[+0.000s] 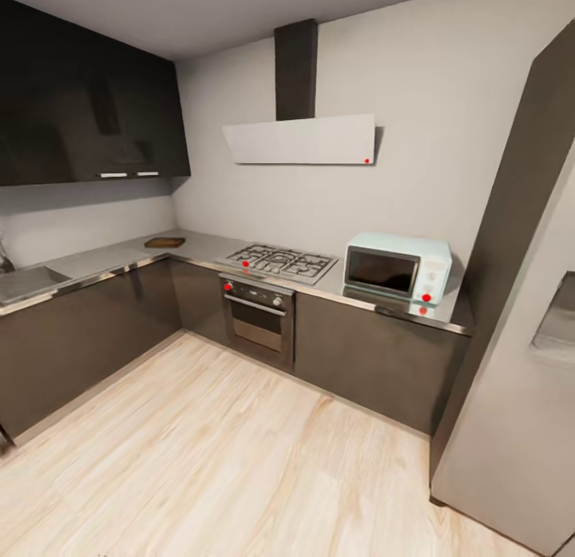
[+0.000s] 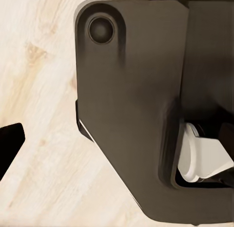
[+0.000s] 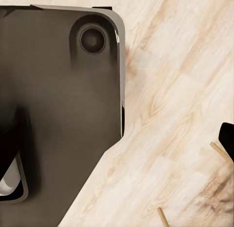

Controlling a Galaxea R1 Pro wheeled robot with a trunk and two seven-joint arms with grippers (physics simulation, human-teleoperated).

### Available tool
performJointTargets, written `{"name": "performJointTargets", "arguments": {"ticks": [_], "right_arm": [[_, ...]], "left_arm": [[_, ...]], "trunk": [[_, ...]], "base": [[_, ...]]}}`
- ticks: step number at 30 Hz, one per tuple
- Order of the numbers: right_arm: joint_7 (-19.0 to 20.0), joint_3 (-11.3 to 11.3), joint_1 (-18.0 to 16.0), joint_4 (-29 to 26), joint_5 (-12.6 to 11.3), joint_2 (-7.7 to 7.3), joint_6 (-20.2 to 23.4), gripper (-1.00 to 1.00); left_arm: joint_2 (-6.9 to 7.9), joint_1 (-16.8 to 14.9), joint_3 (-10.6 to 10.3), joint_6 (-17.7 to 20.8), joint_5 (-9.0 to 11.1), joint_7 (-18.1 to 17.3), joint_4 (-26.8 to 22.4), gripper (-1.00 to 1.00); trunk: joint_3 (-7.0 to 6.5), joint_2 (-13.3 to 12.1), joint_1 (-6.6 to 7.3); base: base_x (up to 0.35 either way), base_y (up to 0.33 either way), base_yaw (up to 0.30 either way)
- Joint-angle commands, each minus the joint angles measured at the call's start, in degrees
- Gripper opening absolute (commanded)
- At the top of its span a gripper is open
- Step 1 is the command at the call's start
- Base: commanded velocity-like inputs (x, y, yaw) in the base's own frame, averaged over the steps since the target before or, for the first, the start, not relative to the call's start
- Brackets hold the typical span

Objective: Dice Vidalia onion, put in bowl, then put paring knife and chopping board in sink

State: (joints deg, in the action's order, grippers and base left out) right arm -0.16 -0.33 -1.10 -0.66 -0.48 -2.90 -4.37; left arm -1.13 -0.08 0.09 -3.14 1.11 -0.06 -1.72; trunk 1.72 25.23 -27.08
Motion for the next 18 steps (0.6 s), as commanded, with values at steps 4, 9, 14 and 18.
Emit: {"name": "performJointTargets", "arguments": {"ticks": [4,9,14,18], "right_arm": [[-0.02,-0.02,-0.04,0.05,-0.05,0.00,-0.20,1.00],[-0.02,-0.02,-0.04,0.05,-0.05,0.00,-0.20,1.00],[-0.02,-0.02,-0.04,0.05,-0.05,0.00,-0.20,1.00],[-0.02,-0.02,-0.04,0.05,-0.05,0.00,-0.20,1.00]], "left_arm": [[-0.01,-0.01,0.00,-0.12,0.12,-0.03,-0.04,1.00],[-0.01,-0.01,-0.02,-0.12,0.12,-0.02,-0.04,1.00],[-0.04,-0.01,-0.04,-0.12,0.10,-0.03,-0.04,1.00],[-0.06,-0.01,-0.06,-0.12,0.08,-0.03,-0.04,1.00]], "trunk": [[-0.61,-1.51,0.85],[-0.97,-2.32,1.29],[-0.97,-2.32,1.29],[-0.97,-2.32,1.29]], "base": [[0.000,0.000,0.295],[0.000,0.000,0.295],[0.000,0.000,0.295],[0.000,0.000,0.295]]}}
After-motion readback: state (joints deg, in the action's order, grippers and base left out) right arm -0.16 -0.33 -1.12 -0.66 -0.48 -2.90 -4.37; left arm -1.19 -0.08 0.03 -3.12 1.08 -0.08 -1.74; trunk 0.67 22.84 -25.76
